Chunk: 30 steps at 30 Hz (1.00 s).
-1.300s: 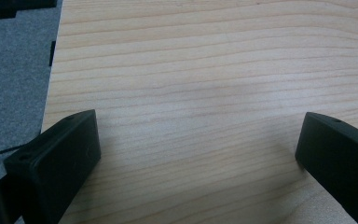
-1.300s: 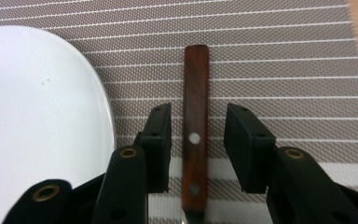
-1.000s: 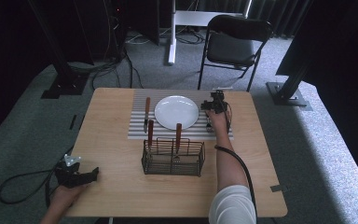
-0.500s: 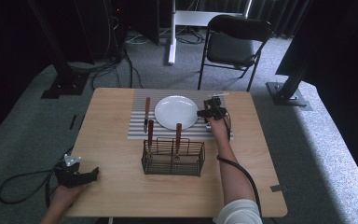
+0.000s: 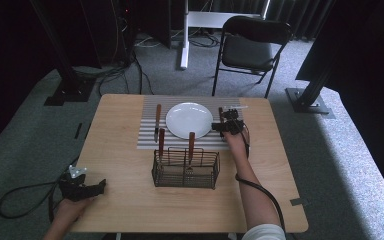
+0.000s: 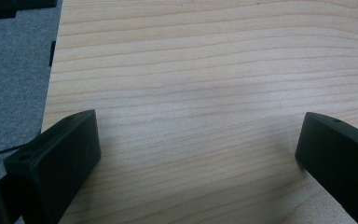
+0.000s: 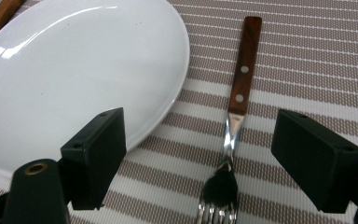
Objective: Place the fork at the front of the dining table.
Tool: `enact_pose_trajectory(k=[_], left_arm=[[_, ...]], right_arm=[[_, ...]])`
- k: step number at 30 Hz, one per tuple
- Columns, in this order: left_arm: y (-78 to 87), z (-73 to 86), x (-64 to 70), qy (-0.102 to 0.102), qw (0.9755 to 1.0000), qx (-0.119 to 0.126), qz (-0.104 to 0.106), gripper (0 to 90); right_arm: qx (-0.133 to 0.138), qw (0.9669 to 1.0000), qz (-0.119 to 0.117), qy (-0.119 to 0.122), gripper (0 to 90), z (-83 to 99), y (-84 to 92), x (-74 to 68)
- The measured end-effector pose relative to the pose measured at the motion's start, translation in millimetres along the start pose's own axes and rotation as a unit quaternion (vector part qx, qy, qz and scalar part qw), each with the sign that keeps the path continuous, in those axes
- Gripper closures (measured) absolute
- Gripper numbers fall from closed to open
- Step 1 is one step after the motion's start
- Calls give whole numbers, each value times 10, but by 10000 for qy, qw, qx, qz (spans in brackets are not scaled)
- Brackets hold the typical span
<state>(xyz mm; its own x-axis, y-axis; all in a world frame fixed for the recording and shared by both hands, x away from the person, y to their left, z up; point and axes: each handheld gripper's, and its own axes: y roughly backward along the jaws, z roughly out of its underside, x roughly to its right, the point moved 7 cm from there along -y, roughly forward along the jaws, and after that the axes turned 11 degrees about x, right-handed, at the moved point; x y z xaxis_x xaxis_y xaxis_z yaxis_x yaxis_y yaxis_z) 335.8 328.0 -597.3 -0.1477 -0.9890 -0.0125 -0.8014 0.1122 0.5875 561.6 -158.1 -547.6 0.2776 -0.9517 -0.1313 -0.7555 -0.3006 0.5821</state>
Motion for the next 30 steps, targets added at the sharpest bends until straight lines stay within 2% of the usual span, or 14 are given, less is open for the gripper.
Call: enact_pose_trajectory(k=[4,10,12,18,30], left_arm=[[0,0,0,2,10000,0,0,0],[0,0,0,0,10000,0,0,0],[0,0,0,-1,10000,0,0,0],[0,0,0,-2,10000,-1,1,0],[0,0,0,-1,10000,-1,0,0]], right_arm=[[116,9999,-80,-37,173,35,104,-1],[220,9997,-72,12,173,110,249,15],[236,9996,-114,-49,174,144,301,21],[319,9994,-152,-58,173,270,469,85],[480,9987,-101,-99,173,509,722,174]])
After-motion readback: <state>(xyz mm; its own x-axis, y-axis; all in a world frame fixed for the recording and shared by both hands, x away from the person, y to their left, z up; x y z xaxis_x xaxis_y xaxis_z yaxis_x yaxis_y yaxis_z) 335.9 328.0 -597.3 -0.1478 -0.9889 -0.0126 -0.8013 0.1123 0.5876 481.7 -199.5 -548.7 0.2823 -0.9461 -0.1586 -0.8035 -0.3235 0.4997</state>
